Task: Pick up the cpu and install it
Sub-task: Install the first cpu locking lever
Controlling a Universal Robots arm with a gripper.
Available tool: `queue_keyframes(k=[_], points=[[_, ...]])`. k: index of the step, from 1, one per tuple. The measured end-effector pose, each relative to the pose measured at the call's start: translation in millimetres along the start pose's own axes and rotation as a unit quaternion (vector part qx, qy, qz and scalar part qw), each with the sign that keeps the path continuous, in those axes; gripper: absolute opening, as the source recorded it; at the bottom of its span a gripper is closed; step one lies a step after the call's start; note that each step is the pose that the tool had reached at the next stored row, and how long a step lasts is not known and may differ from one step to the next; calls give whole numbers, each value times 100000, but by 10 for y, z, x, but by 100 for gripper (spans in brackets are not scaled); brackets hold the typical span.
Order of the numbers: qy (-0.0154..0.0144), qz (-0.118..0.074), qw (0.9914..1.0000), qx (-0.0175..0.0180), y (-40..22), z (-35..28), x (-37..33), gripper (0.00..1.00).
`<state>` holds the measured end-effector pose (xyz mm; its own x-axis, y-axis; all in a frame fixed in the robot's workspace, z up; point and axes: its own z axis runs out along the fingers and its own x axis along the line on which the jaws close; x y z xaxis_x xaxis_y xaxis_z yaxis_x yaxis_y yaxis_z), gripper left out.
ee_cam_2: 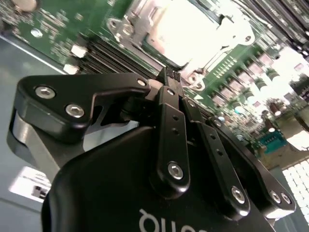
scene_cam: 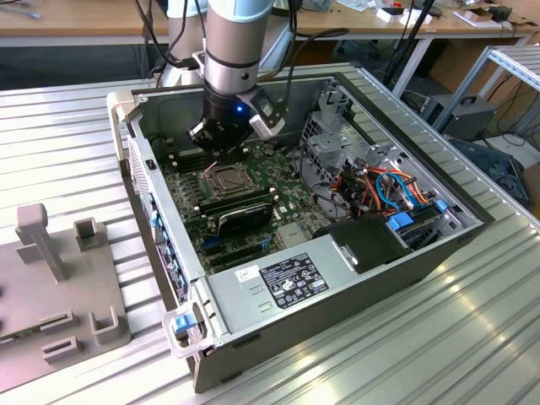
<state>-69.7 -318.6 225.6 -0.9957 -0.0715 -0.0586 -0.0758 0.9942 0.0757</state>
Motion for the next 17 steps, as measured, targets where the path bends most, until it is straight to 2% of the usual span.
queue_keyframes(k=[2, 7, 17], points=[[-34, 8, 100000, 8, 7, -1, 16, 11], [-36, 7, 100000, 5, 109, 7, 20, 11], [-33, -10, 100000, 5, 156, 10, 16, 11]])
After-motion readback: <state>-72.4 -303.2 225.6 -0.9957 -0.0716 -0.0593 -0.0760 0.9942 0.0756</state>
